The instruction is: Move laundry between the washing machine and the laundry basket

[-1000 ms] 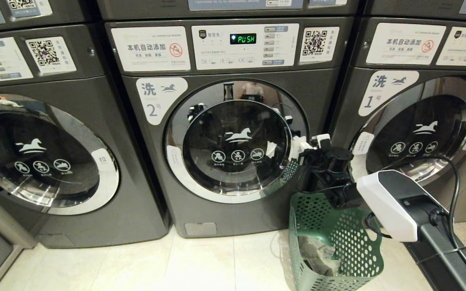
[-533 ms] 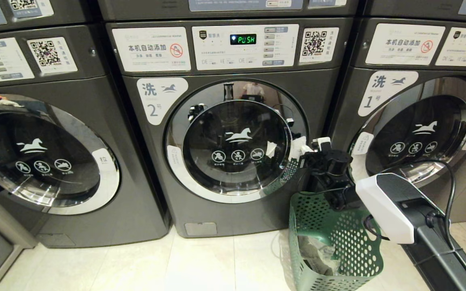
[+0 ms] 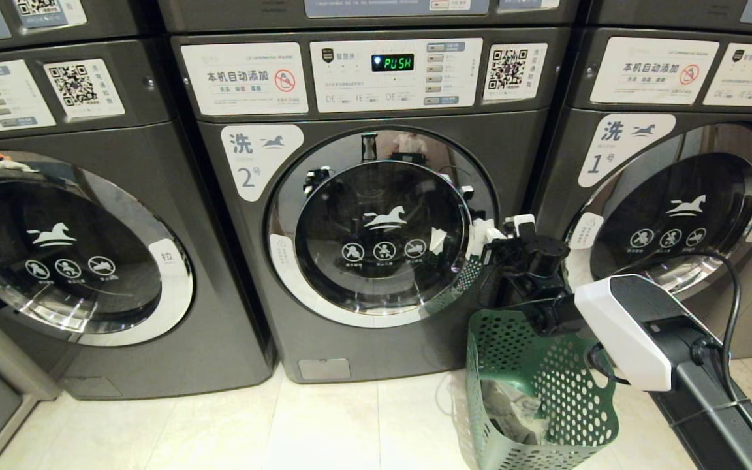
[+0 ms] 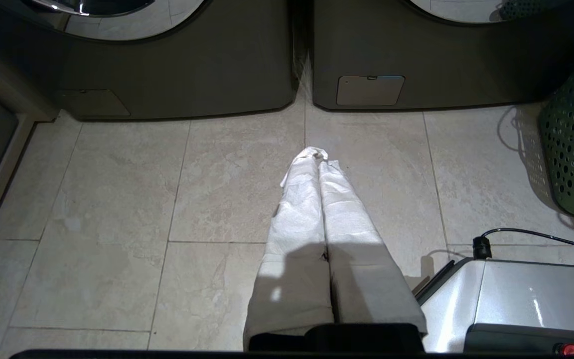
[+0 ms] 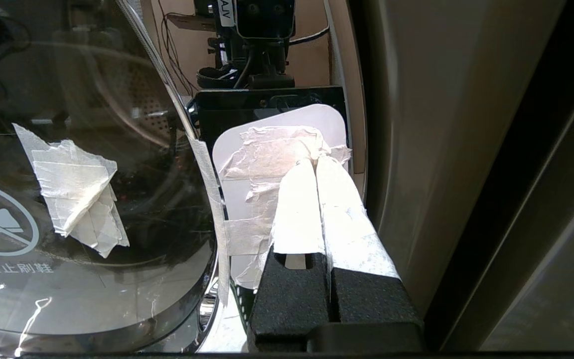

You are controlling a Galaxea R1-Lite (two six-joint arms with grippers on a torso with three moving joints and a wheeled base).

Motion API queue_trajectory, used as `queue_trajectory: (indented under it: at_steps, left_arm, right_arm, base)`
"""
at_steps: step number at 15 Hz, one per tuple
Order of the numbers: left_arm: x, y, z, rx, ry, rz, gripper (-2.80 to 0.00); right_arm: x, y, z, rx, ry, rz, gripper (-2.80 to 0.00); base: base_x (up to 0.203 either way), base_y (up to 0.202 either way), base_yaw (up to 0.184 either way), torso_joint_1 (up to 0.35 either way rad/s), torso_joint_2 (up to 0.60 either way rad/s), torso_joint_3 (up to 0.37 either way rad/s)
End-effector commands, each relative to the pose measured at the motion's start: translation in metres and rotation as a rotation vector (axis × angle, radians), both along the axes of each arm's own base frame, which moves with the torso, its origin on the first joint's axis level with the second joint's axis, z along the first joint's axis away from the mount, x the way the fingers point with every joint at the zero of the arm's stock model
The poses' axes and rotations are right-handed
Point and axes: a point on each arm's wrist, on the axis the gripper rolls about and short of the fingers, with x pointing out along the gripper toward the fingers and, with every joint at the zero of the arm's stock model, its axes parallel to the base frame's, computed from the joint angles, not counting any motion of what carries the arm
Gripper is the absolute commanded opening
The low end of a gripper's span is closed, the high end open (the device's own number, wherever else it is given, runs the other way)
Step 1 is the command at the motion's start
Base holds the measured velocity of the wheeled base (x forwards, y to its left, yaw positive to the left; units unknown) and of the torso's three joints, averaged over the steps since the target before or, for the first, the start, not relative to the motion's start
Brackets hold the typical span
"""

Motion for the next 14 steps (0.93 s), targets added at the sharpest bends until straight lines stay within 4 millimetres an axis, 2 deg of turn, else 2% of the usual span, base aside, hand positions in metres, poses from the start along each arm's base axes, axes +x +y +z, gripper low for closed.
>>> queue_trajectory:
  at_steps: [1,12,14]
  left_arm:
    - [0.0001,0.0000,0.0000,0.000,0.002,0.000,-2.80]
    - [0.0001,0.0000,0.0000,0.002,0.003,-0.002,-2.80]
    - [0.0001,0.0000,0.0000,0.001,0.003,0.000,-2.80]
  right_arm:
    - [-0.0009,0.0009,0.0078,0.003,-0.024,0.002,-2.80]
    - [-0.0009,0.0000,0.0033,-0.003,-0.031,-0.003,-2.80]
    - [-0.0009,0.0000,0.0024,-0.003,-0.030,-0.003,-2.80]
  base:
    - [0.000,0.000,0.000,0.000,0.00,0.000]
    - [0.000,0.000,0.000,0.000,0.00,0.000]
    - [0.071,0.000,-0.002,-0.005,0.01,0.005]
